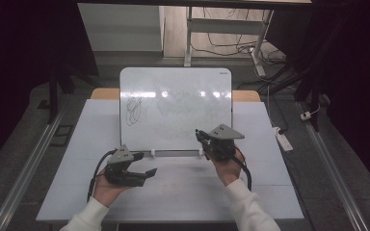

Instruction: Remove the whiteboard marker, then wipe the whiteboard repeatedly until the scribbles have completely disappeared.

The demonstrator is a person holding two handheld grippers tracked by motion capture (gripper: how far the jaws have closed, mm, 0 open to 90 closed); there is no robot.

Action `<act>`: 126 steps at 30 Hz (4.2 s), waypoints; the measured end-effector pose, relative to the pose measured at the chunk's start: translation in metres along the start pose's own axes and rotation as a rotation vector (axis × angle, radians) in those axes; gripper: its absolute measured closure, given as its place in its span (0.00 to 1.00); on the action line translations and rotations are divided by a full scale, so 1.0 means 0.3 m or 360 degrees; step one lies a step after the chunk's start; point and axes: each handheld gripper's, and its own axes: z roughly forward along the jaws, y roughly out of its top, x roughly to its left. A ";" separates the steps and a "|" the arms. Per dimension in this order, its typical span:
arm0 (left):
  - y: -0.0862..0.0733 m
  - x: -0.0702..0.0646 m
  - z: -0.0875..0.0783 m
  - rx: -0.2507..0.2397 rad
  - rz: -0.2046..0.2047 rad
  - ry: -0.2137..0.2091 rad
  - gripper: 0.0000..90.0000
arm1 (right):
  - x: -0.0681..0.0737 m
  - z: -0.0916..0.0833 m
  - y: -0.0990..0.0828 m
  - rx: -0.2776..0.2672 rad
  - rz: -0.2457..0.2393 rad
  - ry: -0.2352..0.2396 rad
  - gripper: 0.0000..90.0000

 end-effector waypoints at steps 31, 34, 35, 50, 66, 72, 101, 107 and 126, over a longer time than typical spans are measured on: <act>0.137 -0.054 0.253 0.0055 -0.0127 -0.0410 0.59 | 0.192 -0.021 0.040 -0.0139 -0.0037 0.0287 0.90; 0.133 -0.055 0.257 0.0058 -0.0127 -0.0441 0.66 | 0.206 -0.022 0.043 -0.0151 -0.0061 0.0303 0.90; 0.132 -0.056 0.259 0.0057 -0.0124 -0.0442 0.68 | 0.209 -0.022 0.044 -0.0152 -0.0071 0.0305 0.90; 0.112 -0.045 0.255 0.0023 -0.0164 -0.0464 0.86 | 0.240 -0.030 0.054 -0.0168 -0.0124 0.0328 0.89; 0.075 0.036 0.136 -0.0134 -0.0165 -0.0352 0.87 | 0.072 -0.108 -0.010 -0.0078 0.0046 0.0352 0.61; 0.068 0.060 0.099 -0.0188 -0.0161 -0.0324 0.87 | -0.019 -0.165 -0.117 0.0009 0.0062 0.0326 0.53; 0.061 0.215 -0.060 -0.0415 -0.0209 -0.0029 0.87 | -0.262 -0.296 -0.434 0.0341 0.0115 0.0045 0.46; 0.106 0.313 -0.086 -0.0528 -0.0256 0.0090 0.87 | -0.261 -0.304 -0.427 0.0314 0.0118 0.0025 0.46; 0.300 0.617 0.015 -0.0498 -0.0331 0.0406 0.87 | -0.274 -0.299 -0.431 0.0329 0.0154 0.0024 0.46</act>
